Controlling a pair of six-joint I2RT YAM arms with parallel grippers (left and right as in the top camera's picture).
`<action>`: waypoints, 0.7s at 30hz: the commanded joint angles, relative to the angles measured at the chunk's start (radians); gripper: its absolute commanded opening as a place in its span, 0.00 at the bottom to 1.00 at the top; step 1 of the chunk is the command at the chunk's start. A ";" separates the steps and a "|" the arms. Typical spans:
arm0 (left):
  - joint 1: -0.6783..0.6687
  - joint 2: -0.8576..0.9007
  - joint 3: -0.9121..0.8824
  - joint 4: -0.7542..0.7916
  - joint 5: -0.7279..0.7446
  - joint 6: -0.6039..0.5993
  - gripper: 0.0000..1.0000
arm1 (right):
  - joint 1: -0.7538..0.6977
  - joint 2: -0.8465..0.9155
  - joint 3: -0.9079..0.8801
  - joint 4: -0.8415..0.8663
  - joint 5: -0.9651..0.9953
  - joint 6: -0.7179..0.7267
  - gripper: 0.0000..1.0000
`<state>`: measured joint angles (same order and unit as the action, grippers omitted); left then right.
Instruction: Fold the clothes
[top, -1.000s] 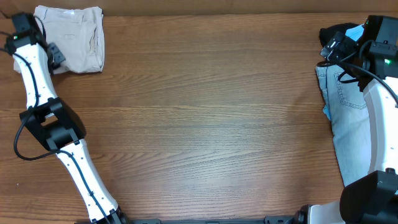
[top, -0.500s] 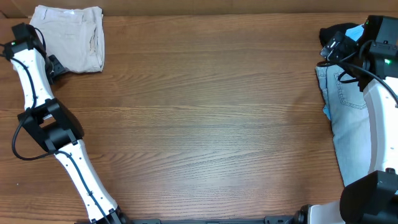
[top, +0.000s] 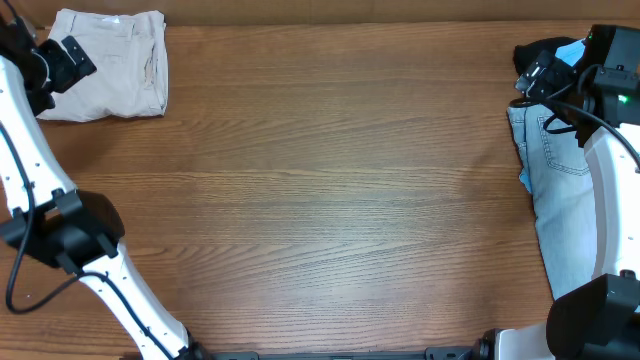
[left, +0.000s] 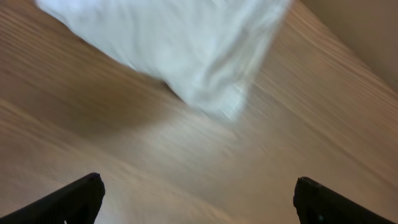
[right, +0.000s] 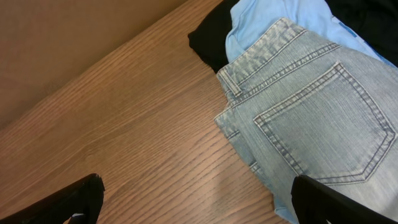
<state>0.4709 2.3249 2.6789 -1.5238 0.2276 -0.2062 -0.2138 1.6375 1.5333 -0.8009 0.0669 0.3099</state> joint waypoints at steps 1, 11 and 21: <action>-0.008 -0.071 0.008 -0.062 0.103 0.053 1.00 | -0.001 0.003 0.019 0.005 0.010 -0.002 1.00; -0.016 -0.317 -0.002 -0.166 0.116 0.105 1.00 | -0.001 0.003 0.019 0.005 0.010 -0.002 1.00; -0.074 -0.674 -0.256 -0.166 0.150 0.185 1.00 | -0.001 0.003 0.019 0.005 0.010 -0.002 1.00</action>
<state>0.4191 1.7309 2.5214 -1.6844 0.3550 -0.0814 -0.2134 1.6375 1.5333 -0.8005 0.0673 0.3099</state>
